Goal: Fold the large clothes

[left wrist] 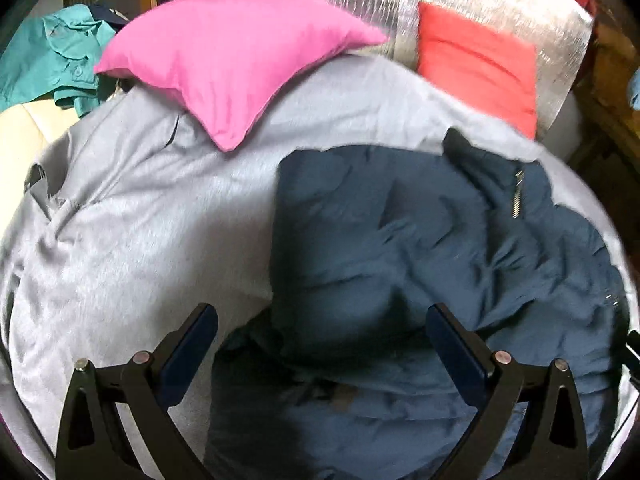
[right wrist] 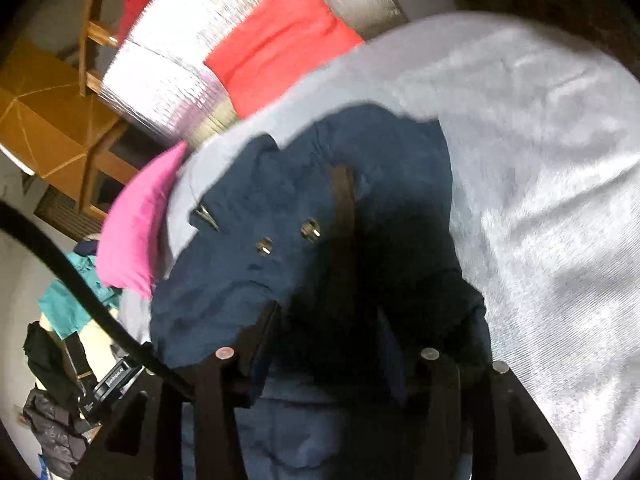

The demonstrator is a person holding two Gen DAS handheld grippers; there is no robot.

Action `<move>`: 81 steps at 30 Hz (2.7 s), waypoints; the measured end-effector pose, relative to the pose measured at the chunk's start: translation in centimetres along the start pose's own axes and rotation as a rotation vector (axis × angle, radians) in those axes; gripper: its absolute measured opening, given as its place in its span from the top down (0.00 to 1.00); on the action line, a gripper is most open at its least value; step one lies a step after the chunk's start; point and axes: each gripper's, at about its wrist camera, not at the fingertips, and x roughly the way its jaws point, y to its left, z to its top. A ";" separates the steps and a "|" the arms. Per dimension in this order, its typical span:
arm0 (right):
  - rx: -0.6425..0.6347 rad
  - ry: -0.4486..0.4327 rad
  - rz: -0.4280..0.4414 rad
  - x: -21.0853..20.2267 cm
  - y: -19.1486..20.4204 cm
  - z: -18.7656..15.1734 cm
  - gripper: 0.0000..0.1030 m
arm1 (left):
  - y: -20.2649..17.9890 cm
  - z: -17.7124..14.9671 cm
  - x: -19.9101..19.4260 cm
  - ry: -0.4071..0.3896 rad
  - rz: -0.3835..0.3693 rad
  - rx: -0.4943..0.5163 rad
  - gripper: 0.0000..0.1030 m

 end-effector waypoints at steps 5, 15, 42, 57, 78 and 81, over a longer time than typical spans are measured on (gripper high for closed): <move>0.018 0.067 -0.050 1.8 -1.5 -0.6 0.47 | -0.9 -1.5 4.2 0.136 0.023 0.051 0.00; 0.087 -0.062 0.048 -3.2 -3.4 1.1 0.47 | 0.2 0.2 1.0 0.018 -0.012 -0.001 0.00; 0.114 -0.078 0.002 -1.7 -5.1 2.6 0.39 | 3.3 1.2 2.0 0.047 0.024 -0.062 0.00; 0.095 -0.008 0.059 2.1 -5.1 2.7 0.50 | 2.7 1.1 4.8 0.133 -0.154 -0.108 0.00; -0.101 -0.231 -0.062 -3.1 0.2 2.4 0.53 | 1.7 2.2 -0.6 -0.043 -0.092 -0.080 0.00; -0.053 -0.212 -0.045 -1.6 -1.1 2.8 0.53 | 2.1 1.9 0.6 -0.017 -0.086 -0.094 0.00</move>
